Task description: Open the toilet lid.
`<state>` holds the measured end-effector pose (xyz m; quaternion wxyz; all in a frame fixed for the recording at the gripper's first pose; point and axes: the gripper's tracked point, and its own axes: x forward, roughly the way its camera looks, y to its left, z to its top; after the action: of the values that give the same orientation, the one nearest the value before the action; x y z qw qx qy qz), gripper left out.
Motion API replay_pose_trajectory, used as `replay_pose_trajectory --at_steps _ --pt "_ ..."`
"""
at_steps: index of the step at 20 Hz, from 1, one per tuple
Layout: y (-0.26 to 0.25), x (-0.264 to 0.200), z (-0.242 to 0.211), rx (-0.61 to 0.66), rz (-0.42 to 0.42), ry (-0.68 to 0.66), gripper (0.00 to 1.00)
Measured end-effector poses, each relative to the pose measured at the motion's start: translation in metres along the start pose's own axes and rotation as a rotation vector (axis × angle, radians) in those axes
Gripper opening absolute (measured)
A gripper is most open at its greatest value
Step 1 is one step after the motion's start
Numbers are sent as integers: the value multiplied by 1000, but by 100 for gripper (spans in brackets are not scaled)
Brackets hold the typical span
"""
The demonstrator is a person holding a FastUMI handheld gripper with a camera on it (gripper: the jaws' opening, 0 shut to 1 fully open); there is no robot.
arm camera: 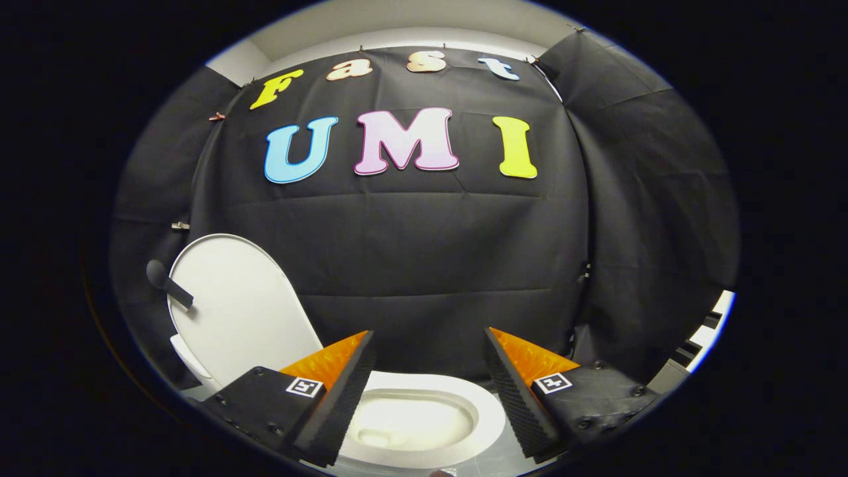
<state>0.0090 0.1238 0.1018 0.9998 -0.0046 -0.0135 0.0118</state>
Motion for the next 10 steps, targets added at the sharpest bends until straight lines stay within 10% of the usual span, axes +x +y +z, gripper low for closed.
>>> replay_pose_trajectory --at_steps 10 --pt "1 0 -9 -11 8 19 99"
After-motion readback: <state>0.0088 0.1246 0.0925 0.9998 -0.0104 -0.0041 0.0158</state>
